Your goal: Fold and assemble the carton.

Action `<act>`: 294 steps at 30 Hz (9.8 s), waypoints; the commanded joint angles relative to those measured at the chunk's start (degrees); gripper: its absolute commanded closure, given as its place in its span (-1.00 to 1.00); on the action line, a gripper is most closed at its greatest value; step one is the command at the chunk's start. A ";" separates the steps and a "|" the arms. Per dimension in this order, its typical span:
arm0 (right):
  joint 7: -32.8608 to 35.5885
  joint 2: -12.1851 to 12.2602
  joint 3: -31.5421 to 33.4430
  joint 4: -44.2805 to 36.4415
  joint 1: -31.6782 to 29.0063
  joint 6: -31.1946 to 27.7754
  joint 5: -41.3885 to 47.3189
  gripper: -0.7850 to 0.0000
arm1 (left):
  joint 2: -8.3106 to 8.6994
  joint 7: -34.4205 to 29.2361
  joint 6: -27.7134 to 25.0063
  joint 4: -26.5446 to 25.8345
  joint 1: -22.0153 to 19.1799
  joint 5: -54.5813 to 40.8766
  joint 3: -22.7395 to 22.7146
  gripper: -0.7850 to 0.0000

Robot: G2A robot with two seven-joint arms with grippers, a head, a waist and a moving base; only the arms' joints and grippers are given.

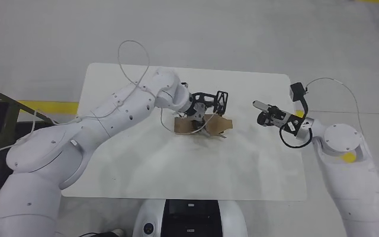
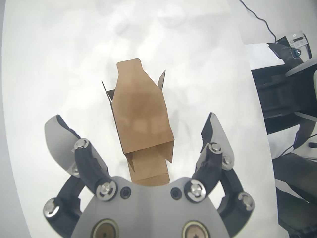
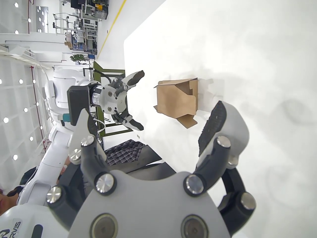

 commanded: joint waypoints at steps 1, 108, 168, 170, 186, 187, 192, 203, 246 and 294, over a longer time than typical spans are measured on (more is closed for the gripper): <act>0.58 0.20 0.80 0.34 -0.44 -0.27 -0.02 -1.00 | -0.60 -3.29 0.53 0.31 0.39 -0.67 0.74 -1.00; -2.78 2.07 1.44 -3.05 -3.94 1.03 1.80 -1.00 | -12.91 -18.21 0.96 14.20 2.60 5.15 -2.55 0.04; -4.17 0.50 -9.28 0.81 2.07 1.95 5.30 -1.00 | 10.50 -17.62 -0.67 0.33 32.29 -48.61 -35.00 -1.00; -4.71 0.39 -9.65 0.90 2.26 2.00 5.43 -1.00 | 10.50 -17.62 -0.67 0.33 32.29 -48.61 -35.00 -1.00; -6.45 0.10 -10.63 0.60 2.28 1.45 5.50 -1.00 | 10.96 -25.02 6.96 0.95 35.15 -78.23 -37.13 -1.00; -6.63 0.08 -10.81 0.40 2.15 1.37 5.30 -1.00 | 11.01 -27.06 8.78 1.67 34.85 -80.57 -37.40 -1.00; -6.66 -0.02 -11.20 0.54 2.46 1.48 5.03 -1.00 | 10.43 -36.49 18.21 5.73 33.10 -89.79 -37.41 -1.00; -6.66 -0.07 -10.90 1.62 2.66 1.41 5.09 -1.00 | 6.64 -38.98 20.69 12.28 26.65 -81.50 -31.70 -1.00; -8.69 0.11 -8.46 -0.97 -0.53 2.42 4.56 -1.00 | -0.64 -36.89 18.60 22.58 19.43 -71.01 -22.24 -1.00; -9.75 -0.87 -11.60 -0.05 1.40 3.62 4.62 -1.00 | -5.95 -40.56 22.27 30.96 24.34 -84.93 -26.42 -1.00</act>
